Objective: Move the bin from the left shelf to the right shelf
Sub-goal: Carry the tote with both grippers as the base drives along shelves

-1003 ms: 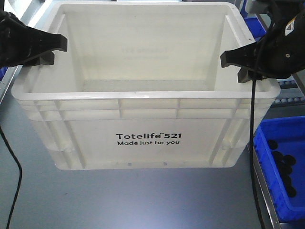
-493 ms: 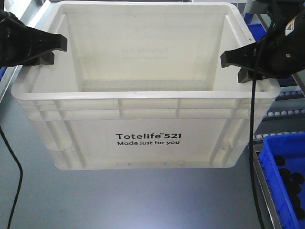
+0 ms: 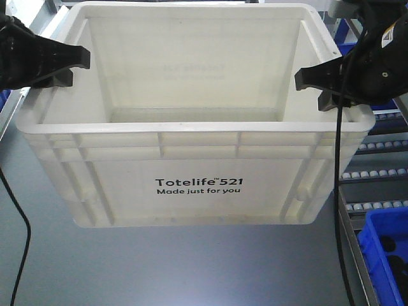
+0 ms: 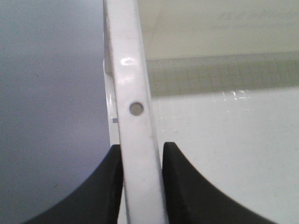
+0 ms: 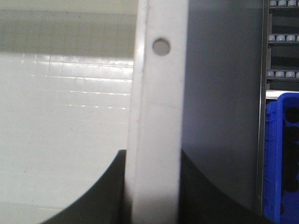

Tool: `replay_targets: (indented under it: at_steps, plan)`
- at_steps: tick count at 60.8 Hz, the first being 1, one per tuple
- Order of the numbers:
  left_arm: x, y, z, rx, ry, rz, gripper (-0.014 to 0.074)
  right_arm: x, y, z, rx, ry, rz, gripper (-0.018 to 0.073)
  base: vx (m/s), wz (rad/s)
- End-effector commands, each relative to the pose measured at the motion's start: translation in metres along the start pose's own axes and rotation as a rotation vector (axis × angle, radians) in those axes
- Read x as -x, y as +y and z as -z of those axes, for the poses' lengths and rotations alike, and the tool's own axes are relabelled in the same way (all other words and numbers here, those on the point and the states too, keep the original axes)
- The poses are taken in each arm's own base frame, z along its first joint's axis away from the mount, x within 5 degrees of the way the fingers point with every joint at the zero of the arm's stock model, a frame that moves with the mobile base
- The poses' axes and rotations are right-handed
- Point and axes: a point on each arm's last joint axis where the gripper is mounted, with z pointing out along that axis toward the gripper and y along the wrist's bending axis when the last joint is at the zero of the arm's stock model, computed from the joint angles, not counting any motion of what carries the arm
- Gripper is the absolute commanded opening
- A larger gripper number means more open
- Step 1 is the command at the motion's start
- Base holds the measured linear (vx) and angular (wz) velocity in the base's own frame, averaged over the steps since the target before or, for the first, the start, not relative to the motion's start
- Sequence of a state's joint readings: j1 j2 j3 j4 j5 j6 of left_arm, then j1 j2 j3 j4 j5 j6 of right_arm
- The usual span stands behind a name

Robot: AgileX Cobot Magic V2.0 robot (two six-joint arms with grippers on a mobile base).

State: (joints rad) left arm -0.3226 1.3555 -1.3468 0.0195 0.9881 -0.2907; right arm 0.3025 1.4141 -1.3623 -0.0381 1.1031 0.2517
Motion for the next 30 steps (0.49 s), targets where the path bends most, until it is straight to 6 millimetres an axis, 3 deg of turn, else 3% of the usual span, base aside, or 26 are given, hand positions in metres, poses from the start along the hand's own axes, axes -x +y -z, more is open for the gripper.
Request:
replay_targets:
  at_steps: [1,30]
  plan:
    - [0.0157,-0.0005,0.0271,-0.008,-0.187,-0.060,-0.0008,0.0120,-0.0026,0.0279,0.005,-0.185,0.026,0.0023,0.24,0.02]
    - [0.0157,-0.0005,0.0271,-0.008,-0.187,-0.060,-0.0008,0.0120,-0.0026,0.0279,0.005,-0.185,0.026,0.0023,0.26,0.02]
